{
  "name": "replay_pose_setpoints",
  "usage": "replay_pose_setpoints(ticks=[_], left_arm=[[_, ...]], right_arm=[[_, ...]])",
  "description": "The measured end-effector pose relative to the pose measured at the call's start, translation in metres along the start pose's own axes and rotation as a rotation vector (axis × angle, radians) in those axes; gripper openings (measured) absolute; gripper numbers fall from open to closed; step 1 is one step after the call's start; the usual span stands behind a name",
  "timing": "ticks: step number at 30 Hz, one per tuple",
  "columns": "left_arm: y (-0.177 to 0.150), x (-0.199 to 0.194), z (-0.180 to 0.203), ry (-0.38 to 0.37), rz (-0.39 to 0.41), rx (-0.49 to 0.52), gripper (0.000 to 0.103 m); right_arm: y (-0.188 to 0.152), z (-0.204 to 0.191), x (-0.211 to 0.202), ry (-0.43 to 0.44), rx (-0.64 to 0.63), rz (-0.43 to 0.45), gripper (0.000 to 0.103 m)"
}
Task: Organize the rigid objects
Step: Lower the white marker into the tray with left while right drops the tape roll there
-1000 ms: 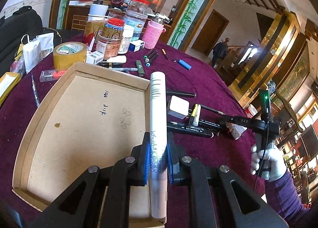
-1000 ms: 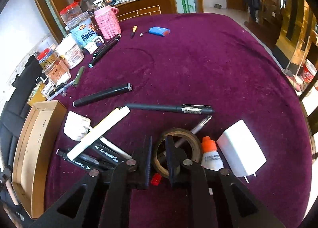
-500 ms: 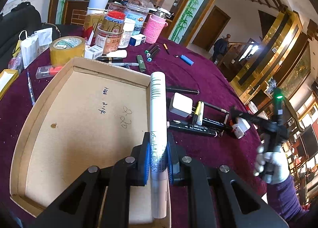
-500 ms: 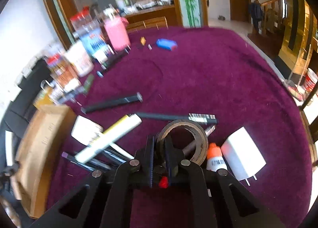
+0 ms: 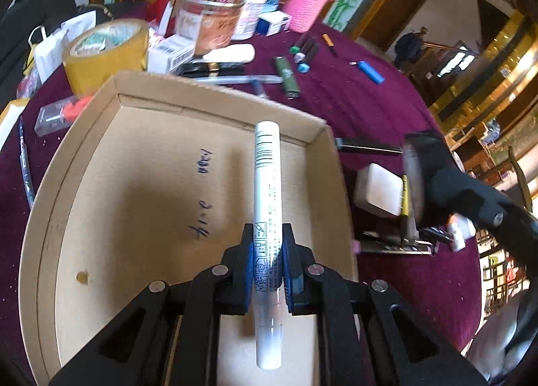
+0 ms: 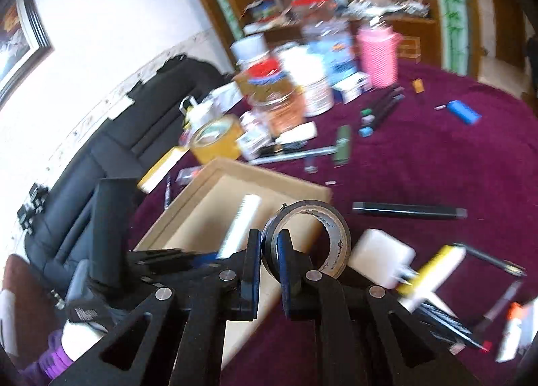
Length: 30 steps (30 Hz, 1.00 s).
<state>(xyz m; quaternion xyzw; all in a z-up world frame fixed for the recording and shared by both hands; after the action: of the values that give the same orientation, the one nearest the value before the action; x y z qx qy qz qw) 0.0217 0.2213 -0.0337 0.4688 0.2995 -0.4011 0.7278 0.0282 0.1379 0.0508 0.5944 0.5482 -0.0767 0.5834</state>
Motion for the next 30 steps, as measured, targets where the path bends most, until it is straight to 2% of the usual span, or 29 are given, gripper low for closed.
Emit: replay_pose_setpoints(ticks=[3,5,6,7,9,10,12,13,14,16,18,22,24,25,26,27,28,29,30], left_arm=[[0.0,0.0,-0.01,-0.001,0.009,-0.037,0.015],[0.0,-0.007,-0.014,-0.025,0.025,-0.054,0.026],[-0.001,-0.012,-0.017,-0.035,0.039,-0.06,0.038],[-0.001,-0.019,-0.018,-0.037,0.057,-0.061,0.046],[-0.002,-0.033,-0.021,-0.045,0.091,-0.063,0.048],[-0.003,-0.04,-0.022,-0.06,0.106,-0.065,0.052],[-0.003,-0.054,-0.025,-0.076,0.137,-0.078,0.063],[-0.003,-0.061,-0.027,-0.073,0.154,-0.081,0.065],[-0.003,-0.066,-0.027,-0.067,0.167,-0.083,0.066],[-0.004,-0.078,-0.029,-0.065,0.194,-0.089,0.071],[-0.004,-0.088,-0.029,-0.067,0.223,-0.097,0.077],[-0.004,-0.103,-0.023,-0.062,0.269,-0.096,0.078],[-0.005,-0.108,-0.012,-0.079,0.284,-0.084,0.078],[-0.006,-0.109,-0.004,-0.087,0.293,-0.07,0.078],[-0.007,-0.111,0.004,-0.094,0.299,-0.055,0.079],[-0.009,-0.114,0.014,-0.104,0.306,-0.032,0.08],[-0.01,-0.115,0.025,-0.11,0.309,-0.008,0.082],[-0.012,-0.116,0.038,-0.116,0.309,0.022,0.083],[-0.015,-0.115,0.046,-0.121,0.307,0.038,0.084]], right_arm=[[0.006,-0.011,0.034,0.0,-0.002,-0.052,0.012],[0.009,-0.015,0.052,-0.013,0.0,-0.078,0.012],[0.008,-0.014,0.057,-0.018,0.003,-0.088,0.011],[0.007,-0.014,0.066,-0.027,0.009,-0.101,0.011],[0.006,-0.009,0.078,-0.037,0.02,-0.12,0.013],[0.005,-0.008,0.083,-0.042,0.027,-0.13,0.013],[0.004,-0.001,0.091,-0.06,0.059,-0.15,0.025],[0.005,0.002,0.093,-0.065,0.075,-0.152,0.03],[0.007,0.004,0.093,-0.053,0.091,-0.147,0.042],[0.01,0.004,0.085,-0.016,0.1,-0.124,0.053],[0.013,0.004,0.07,-0.033,0.09,-0.085,0.061],[0.022,0.006,0.014,-0.036,0.06,0.044,0.062],[0.024,0.011,-0.018,-0.078,0.031,0.128,0.068],[0.024,0.015,-0.037,-0.115,0.012,0.183,0.072],[0.023,0.02,-0.058,-0.168,-0.007,0.246,0.081],[0.022,0.028,-0.08,-0.237,-0.022,0.314,0.092],[0.018,0.039,-0.107,-0.332,-0.031,0.406,0.098],[0.014,0.046,-0.124,-0.386,-0.031,0.463,0.103],[0.009,0.054,-0.139,-0.426,-0.029,0.504,0.103]])
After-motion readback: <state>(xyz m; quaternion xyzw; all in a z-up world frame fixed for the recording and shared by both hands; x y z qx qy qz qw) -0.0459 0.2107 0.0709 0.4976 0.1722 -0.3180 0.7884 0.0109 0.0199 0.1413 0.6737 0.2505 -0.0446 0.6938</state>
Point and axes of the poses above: each gripper's, at about its wrist camera, not at the fingertips, and x roughly the way its jaws point, z to its right, y to its top, the point moved 7 cm from there along x, roughly the way its jaws point, and after that the axes turned 3 degrees about -y, right-handed, at the moved point
